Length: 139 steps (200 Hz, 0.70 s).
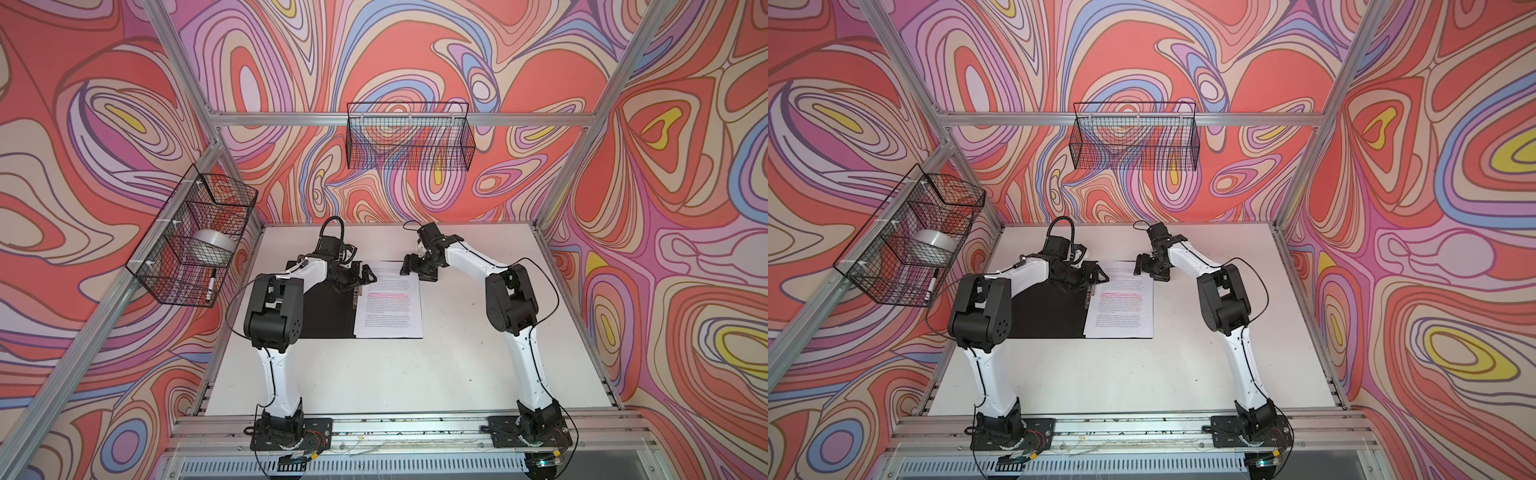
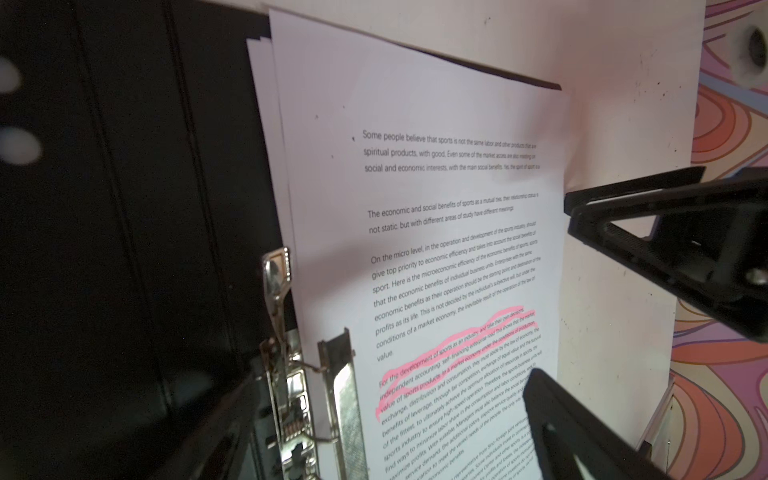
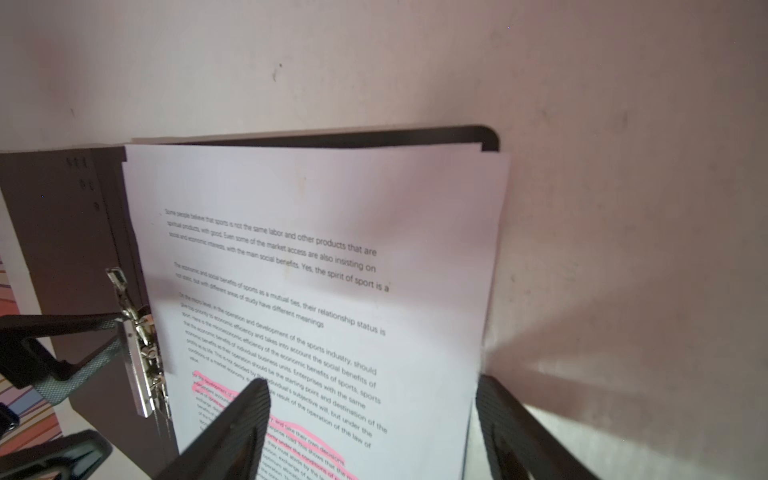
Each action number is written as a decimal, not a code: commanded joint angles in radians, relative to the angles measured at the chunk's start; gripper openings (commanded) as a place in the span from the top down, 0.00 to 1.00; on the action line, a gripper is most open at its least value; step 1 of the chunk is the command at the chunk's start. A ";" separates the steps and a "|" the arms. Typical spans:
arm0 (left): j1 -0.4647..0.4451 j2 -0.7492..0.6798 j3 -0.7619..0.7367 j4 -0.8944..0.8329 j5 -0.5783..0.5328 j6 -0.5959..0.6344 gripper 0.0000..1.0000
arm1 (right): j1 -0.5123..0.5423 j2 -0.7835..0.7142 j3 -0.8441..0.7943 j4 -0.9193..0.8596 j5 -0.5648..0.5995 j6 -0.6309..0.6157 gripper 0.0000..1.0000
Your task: Put the files into the folder
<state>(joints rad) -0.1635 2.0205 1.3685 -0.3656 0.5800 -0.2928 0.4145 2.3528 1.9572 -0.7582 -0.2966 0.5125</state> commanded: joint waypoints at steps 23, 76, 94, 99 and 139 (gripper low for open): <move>0.012 0.021 0.023 -0.008 0.016 -0.005 0.00 | 0.002 0.049 0.079 -0.055 0.097 -0.026 0.17; 0.016 0.024 0.023 -0.006 0.026 -0.012 0.00 | 0.001 0.112 0.158 -0.066 0.064 -0.023 0.17; 0.016 0.027 0.024 -0.006 0.027 -0.014 0.00 | 0.002 0.122 0.172 -0.064 0.056 -0.022 0.17; 0.016 0.027 0.024 -0.006 0.027 -0.014 0.00 | 0.001 0.124 0.176 -0.063 0.056 -0.022 0.17; 0.019 0.036 0.030 -0.006 0.031 -0.017 0.00 | 0.001 0.129 0.190 -0.061 0.031 -0.023 0.17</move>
<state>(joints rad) -0.1513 2.0258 1.3731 -0.3660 0.5999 -0.3008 0.4137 2.4512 2.1231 -0.8024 -0.2474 0.4980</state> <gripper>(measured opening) 0.996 0.832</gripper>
